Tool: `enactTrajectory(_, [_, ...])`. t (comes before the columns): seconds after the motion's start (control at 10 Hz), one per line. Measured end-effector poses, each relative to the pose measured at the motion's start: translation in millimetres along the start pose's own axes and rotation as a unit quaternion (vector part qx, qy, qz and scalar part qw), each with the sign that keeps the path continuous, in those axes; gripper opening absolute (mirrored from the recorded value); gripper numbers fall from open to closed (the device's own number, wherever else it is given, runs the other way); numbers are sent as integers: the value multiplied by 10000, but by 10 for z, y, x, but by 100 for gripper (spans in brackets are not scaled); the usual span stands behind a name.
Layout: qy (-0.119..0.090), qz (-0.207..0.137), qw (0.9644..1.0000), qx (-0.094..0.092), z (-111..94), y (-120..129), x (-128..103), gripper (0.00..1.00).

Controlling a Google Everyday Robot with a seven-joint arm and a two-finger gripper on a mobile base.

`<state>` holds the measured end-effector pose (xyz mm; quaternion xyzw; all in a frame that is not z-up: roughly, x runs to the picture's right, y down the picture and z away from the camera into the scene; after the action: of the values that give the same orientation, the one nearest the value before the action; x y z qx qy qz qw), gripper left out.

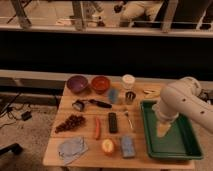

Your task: Place sponge in table surface

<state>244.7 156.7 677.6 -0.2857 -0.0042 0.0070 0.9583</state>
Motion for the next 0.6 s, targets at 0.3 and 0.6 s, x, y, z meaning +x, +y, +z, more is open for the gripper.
enactTrajectory(0.3, [-232,-145,9996,-118,43,161,-278,80])
enactTrajectory(0.6, [-391,-253,9986,-249,123,375,-447,80])
